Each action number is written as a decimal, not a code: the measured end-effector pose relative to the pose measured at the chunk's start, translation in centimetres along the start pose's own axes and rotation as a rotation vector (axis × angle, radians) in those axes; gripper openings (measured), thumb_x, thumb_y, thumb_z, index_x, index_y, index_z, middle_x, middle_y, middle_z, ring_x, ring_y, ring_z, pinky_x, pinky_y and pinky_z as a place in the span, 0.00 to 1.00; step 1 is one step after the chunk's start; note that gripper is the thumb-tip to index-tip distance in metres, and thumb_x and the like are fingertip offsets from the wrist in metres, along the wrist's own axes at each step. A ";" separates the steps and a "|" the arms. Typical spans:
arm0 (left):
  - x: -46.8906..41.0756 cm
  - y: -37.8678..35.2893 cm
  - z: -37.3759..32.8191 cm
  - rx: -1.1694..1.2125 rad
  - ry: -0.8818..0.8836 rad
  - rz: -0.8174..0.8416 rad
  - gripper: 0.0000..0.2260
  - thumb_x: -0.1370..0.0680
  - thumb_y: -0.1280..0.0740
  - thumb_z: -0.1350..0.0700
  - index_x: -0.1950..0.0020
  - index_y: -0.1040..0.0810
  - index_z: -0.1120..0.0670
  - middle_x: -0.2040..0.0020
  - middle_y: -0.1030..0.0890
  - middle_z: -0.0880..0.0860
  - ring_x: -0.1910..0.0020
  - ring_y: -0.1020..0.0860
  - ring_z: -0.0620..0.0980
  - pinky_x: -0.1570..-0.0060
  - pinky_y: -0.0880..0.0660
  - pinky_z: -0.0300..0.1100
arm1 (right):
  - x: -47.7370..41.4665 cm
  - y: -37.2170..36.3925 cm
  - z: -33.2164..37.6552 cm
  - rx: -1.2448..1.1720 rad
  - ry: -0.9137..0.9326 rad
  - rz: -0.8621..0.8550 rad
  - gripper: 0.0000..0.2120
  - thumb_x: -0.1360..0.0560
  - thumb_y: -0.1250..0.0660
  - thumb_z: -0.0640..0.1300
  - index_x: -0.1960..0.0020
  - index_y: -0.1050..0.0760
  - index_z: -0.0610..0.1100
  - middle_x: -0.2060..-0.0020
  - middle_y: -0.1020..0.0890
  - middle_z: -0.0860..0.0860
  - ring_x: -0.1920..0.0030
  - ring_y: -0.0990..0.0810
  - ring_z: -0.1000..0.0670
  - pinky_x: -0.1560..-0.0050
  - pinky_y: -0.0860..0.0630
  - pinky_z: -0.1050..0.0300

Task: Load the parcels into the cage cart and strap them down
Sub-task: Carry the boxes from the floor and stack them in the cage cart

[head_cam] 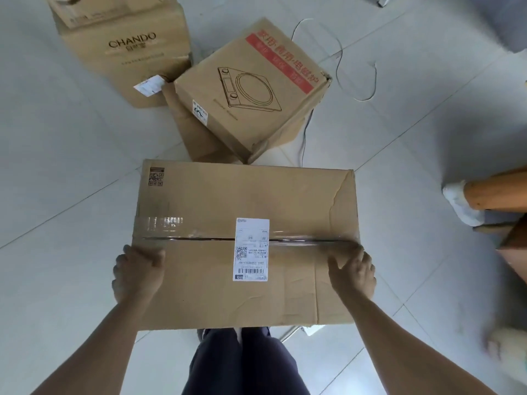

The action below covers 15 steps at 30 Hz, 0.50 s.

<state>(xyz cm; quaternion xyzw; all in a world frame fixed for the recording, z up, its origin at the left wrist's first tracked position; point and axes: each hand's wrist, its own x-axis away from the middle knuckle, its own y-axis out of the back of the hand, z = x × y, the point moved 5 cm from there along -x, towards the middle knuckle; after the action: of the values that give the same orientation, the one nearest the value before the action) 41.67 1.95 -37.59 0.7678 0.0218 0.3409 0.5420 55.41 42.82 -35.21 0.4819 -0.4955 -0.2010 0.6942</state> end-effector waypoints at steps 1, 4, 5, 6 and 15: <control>0.0 -0.3 0.3 0.028 0.008 -0.017 0.26 0.23 0.34 0.46 0.37 0.34 0.65 0.40 0.28 0.68 0.40 0.29 0.68 0.43 0.31 0.61 | -0.3 -0.5 -0.2 -0.022 -0.032 -0.009 0.34 0.23 0.37 0.56 0.26 0.45 0.39 0.32 0.32 0.40 0.34 0.32 0.38 0.38 0.32 0.43; -0.2 -0.5 0.6 0.096 -0.003 -0.057 0.26 0.24 0.33 0.46 0.36 0.32 0.64 0.39 0.27 0.67 0.39 0.29 0.68 0.41 0.31 0.61 | -1.0 -1.3 -0.2 -0.124 -0.147 -0.058 0.32 0.25 0.37 0.58 0.31 0.40 0.38 0.35 0.31 0.39 0.37 0.31 0.37 0.39 0.33 0.42; -0.4 -0.4 0.7 0.117 -0.002 -0.060 0.26 0.24 0.33 0.46 0.36 0.31 0.64 0.39 0.27 0.66 0.39 0.29 0.68 0.40 0.31 0.60 | -1.1 -1.3 -0.1 -0.139 -0.172 -0.068 0.33 0.25 0.36 0.60 0.32 0.39 0.38 0.35 0.30 0.39 0.36 0.31 0.37 0.39 0.33 0.42; -0.5 -0.3 0.7 0.135 0.001 -0.059 0.25 0.25 0.32 0.47 0.35 0.31 0.63 0.39 0.27 0.65 0.39 0.29 0.68 0.40 0.31 0.60 | -1.3 -1.2 0.1 -0.145 -0.188 -0.075 0.34 0.26 0.36 0.61 0.32 0.38 0.38 0.35 0.30 0.39 0.36 0.31 0.37 0.38 0.33 0.42; 1.0 5.7 0.6 0.137 0.003 -0.078 0.23 0.23 0.35 0.48 0.32 0.31 0.60 0.38 0.27 0.63 0.38 0.30 0.67 0.39 0.32 0.61 | 0.7 4.8 2.7 -0.153 -0.139 -0.126 0.35 0.29 0.31 0.59 0.32 0.36 0.39 0.35 0.30 0.41 0.35 0.33 0.38 0.37 0.35 0.43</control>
<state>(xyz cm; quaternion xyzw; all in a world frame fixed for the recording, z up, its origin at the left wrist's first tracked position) 40.85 -0.48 -32.31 0.8012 0.0758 0.3185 0.5009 52.36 43.21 -30.62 0.4425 -0.4942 -0.3147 0.6789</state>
